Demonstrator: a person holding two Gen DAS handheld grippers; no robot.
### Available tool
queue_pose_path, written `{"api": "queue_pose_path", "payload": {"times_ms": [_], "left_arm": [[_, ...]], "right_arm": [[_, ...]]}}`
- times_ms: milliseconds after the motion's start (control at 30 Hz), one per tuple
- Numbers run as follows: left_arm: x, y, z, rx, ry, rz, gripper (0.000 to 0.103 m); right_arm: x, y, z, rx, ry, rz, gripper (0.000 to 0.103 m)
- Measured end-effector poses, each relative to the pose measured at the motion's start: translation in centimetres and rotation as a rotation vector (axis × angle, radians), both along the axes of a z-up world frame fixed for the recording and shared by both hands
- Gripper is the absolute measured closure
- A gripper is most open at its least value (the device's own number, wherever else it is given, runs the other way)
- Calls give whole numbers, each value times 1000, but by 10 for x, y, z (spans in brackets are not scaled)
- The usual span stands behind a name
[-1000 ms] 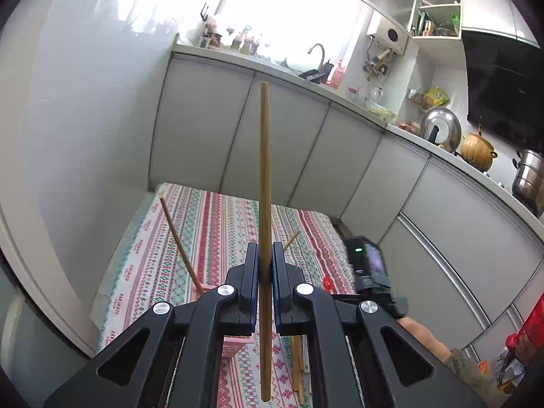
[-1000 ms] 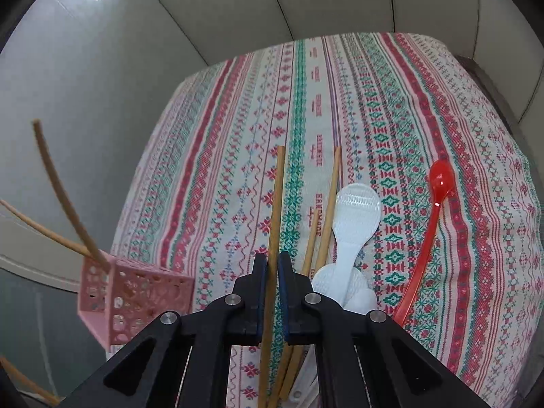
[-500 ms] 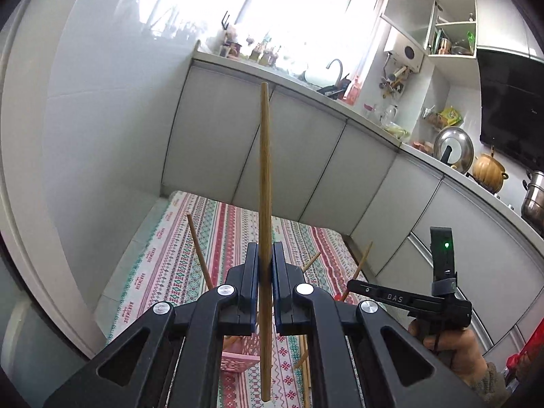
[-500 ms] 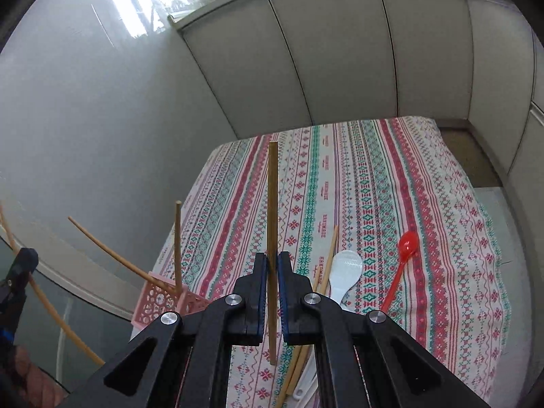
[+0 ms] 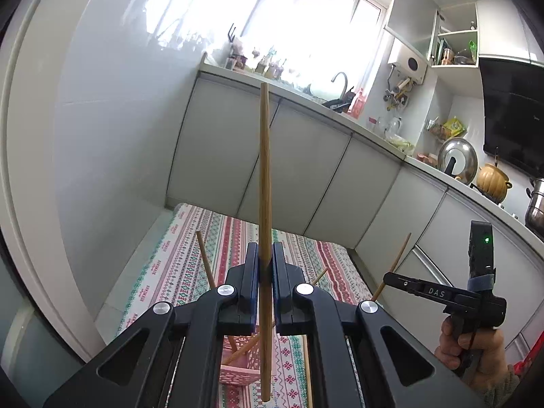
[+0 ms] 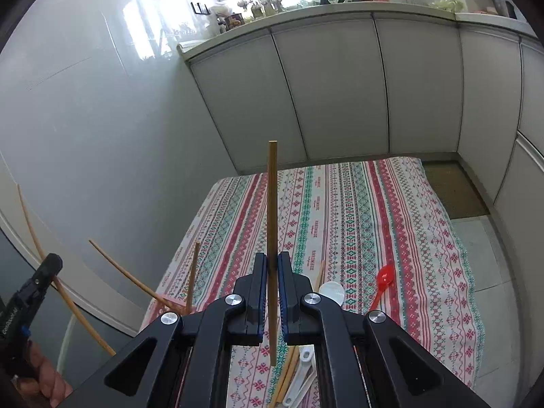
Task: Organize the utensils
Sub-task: 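Carry the held chopsticks upright with both tools toward the pink basket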
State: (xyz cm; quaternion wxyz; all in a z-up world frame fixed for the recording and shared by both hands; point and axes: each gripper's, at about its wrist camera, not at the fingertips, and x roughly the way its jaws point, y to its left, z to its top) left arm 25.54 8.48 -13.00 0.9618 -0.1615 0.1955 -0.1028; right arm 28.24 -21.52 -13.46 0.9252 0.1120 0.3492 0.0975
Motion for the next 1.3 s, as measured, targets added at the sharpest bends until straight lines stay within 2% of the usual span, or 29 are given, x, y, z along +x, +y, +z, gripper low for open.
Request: {"api": "queue_pose_path", "payload": {"times_ms": [533,700,967,1300], "left_arm": [[29,-13,-18,83,-65,62,96],[40,-18,-28,122,-79,81,96],[48,-18,-41,135,-99,91,96],[55,-22,-54,156,-137,108,96]], "right_arm": [[-25,-4,43,24,-174,-6,97],[-28,-4,47,23,-197,-5,97],[-35,0,54,35,-223,10,97],[-52,16,74,39,-302,49,97]]}}
